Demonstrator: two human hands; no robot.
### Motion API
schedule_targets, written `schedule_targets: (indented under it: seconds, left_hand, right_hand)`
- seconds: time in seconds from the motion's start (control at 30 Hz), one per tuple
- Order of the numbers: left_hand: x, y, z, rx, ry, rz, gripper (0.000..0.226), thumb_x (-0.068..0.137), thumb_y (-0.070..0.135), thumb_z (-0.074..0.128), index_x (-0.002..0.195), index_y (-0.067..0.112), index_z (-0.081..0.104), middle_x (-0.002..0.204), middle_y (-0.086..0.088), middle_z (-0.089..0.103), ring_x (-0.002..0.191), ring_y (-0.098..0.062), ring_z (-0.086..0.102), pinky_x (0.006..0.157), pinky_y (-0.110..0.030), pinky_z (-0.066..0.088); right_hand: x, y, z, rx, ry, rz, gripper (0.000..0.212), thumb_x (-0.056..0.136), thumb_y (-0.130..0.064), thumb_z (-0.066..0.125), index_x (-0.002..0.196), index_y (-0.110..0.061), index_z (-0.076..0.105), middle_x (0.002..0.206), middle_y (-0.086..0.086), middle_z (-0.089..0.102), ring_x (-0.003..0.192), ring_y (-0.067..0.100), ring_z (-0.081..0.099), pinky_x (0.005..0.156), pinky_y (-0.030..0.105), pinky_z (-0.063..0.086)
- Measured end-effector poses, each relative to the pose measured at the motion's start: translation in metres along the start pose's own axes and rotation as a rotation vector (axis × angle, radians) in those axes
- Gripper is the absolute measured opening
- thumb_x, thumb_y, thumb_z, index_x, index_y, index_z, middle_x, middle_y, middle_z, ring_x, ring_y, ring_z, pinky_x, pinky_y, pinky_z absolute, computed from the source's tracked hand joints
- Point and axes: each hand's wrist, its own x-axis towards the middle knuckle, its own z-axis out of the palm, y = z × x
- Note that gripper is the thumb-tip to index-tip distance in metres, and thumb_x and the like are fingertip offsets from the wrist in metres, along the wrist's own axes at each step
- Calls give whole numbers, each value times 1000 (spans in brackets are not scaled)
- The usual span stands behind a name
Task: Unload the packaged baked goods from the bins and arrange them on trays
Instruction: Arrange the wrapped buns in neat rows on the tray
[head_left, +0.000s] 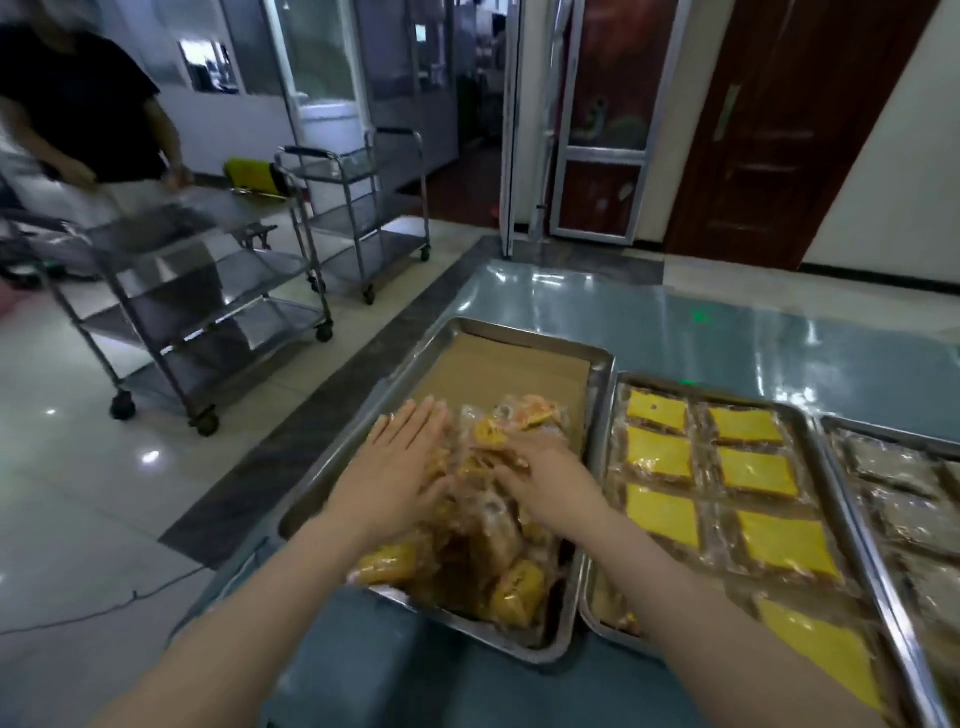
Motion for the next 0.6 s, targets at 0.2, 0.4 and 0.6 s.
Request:
schedule_targets:
  seconds: [0.2, 0.4, 0.6]
  left_hand:
    - [-25, -62, -11, 99, -48, 11, 70, 98, 51, 24, 149, 20, -14, 154, 2, -21, 141, -15, -20, 112, -33, -13]
    - [-9, -83, 15, 59, -115, 81, 73, 98, 48, 30, 146, 23, -19, 154, 2, -24, 139, -14, -26, 111, -32, -18]
    - [20, -96, 41, 5, -158, 100, 71, 97, 46, 33, 147, 27, -14, 154, 6, -20, 138, -11, -25, 108, -28, -21]
  right_hand:
    - [20, -27, 30, 17, 0, 101, 38, 93, -38, 54, 130, -30, 56, 137, -3, 51, 124, 17, 46, 101, 31, 40]
    - [49, -6, 40, 10, 143, 240, 37, 91, -17, 57, 127, -25, 58, 130, -3, 56, 115, 15, 52, 94, 26, 43]
    - [85, 34, 50, -178, 65, 167, 53, 88, -17, 61, 138, -27, 47, 140, -1, 50, 129, 19, 43, 104, 32, 38]
